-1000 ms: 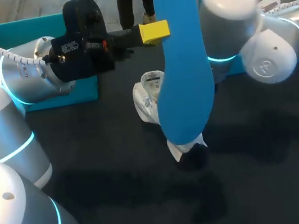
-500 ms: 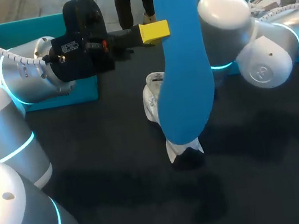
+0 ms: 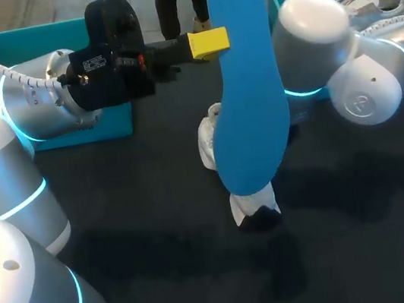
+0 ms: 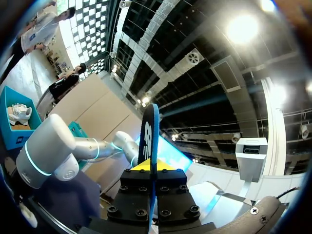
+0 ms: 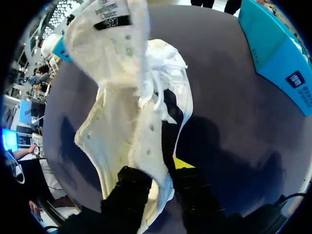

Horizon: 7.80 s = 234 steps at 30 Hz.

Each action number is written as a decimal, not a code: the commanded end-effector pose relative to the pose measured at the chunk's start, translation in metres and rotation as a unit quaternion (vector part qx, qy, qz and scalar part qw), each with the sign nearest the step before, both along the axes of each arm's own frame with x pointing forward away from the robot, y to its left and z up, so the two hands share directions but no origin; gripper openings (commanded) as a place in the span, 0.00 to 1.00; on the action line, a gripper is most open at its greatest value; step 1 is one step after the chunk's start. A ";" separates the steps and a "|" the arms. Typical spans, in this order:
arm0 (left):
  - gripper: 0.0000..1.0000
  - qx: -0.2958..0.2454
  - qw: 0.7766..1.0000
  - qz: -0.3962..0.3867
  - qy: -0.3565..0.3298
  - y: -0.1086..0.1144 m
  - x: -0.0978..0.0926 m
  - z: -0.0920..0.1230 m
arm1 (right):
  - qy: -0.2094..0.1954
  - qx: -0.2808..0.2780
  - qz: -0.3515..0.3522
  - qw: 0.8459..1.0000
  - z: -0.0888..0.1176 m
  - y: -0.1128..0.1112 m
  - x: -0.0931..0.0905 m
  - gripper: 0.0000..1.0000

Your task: Take the shoe out of the shoebox, open the shoe tongue, remove and reinsert the insole, then place the shoe into the shoebox

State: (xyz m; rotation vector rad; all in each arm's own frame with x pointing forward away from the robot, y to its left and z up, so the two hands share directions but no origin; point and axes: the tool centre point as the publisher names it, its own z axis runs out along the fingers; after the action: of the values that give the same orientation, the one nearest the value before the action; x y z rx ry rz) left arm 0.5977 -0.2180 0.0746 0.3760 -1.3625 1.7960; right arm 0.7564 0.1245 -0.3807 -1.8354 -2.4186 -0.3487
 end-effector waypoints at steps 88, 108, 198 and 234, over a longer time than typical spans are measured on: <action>0.00 -0.001 1.000 0.004 0.002 -0.004 -0.003 0.002 | -0.038 0.418 0.037 0.907 0.204 0.025 0.022 1.00; 0.00 -0.001 1.000 0.004 0.002 -0.004 -0.003 0.002 | -0.001 0.516 0.014 0.856 0.260 0.043 0.023 1.00; 0.00 -0.118 0.739 -0.020 -0.663 0.037 0.063 -0.092 | 0.057 0.546 -0.020 0.836 0.248 0.043 0.015 1.00; 0.00 -0.113 0.579 0.006 -0.808 0.054 0.084 -0.098 | 0.057 0.546 -0.020 0.836 0.248 0.043 0.015 1.00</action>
State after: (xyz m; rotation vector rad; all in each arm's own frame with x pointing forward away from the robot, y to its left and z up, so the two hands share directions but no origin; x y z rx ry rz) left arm 0.6830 -0.1643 -0.0225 -1.9105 -2.0283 2.1374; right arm 0.7722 0.1661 -0.1329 -1.2594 -1.4735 -1.2431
